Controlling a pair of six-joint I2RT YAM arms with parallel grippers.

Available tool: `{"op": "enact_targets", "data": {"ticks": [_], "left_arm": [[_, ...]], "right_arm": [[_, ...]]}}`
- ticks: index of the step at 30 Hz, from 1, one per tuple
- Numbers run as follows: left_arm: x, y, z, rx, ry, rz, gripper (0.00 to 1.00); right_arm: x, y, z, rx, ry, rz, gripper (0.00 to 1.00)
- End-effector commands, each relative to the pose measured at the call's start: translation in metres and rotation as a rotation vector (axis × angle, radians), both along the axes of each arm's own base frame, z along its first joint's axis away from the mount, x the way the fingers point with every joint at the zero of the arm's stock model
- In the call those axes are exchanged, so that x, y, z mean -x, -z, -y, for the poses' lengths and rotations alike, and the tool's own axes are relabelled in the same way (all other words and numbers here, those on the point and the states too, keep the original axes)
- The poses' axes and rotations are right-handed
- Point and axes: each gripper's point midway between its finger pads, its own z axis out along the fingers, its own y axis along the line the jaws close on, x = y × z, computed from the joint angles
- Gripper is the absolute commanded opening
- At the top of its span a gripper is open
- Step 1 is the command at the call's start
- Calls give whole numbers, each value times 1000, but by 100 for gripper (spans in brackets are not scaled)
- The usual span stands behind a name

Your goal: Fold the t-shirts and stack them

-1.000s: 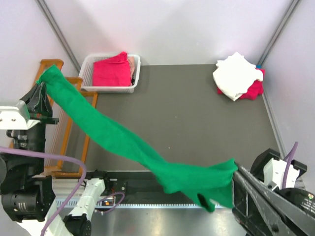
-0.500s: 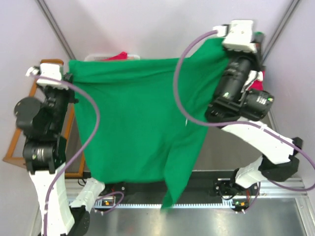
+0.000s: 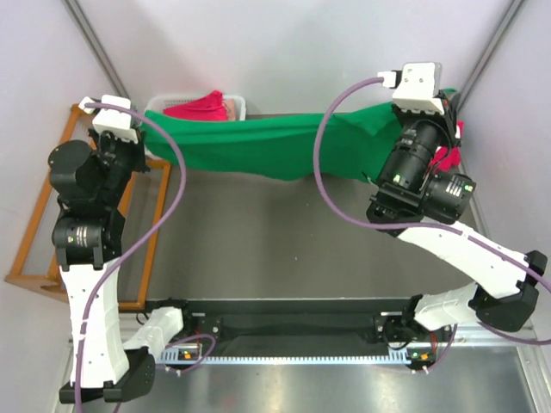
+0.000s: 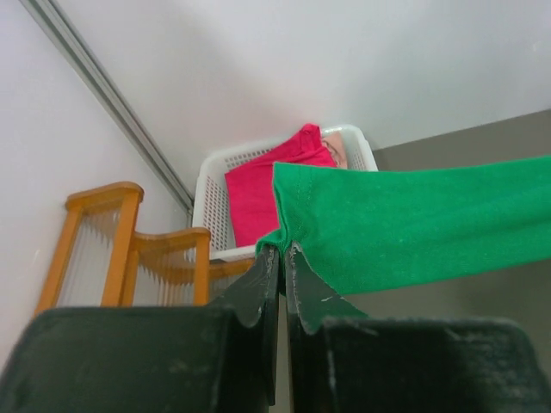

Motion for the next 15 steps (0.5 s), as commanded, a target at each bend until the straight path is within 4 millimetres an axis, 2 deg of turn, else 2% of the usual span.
{"op": "enact_targets", "data": {"ticks": [1, 2, 3, 4, 6, 8, 9, 10, 11, 12, 13, 15], "left_arm": [[25, -56, -3, 3, -21, 151, 0], [34, -72, 0, 7, -6, 194, 0], [44, -81, 3, 13, 8, 228, 0], [53, -90, 7, 12, 27, 259, 0], [72, -104, 10, 17, 42, 318, 0], [83, -111, 8, 17, 26, 350, 0], [94, -118, 7, 4, 18, 389, 0], [100, -122, 5, -1, 8, 413, 0], [101, -120, 0, -5, -22, 424, 0], [110, -125, -3, -23, -40, 454, 0], [114, -130, -6, -24, -58, 478, 0], [118, -132, -15, -31, -107, 491, 0]], "right_arm": [[47, -34, 31, -127, 4, 231, 0], [52, -40, 29, -113, -17, 232, 0], [56, -44, 14, -110, -88, 238, 0], [61, -53, 16, -124, -101, 263, 0], [66, -59, 3, -115, -153, 269, 0], [77, -74, 2, -113, -176, 314, 0], [85, -79, -23, -88, -241, 324, 0], [96, -95, -19, -89, -226, 388, 0], [106, -101, -25, -61, -241, 425, 0], [120, -106, -40, -83, -334, 454, 0], [129, -115, -35, -102, -341, 505, 0], [144, -120, -40, -99, -391, 535, 0]]}}
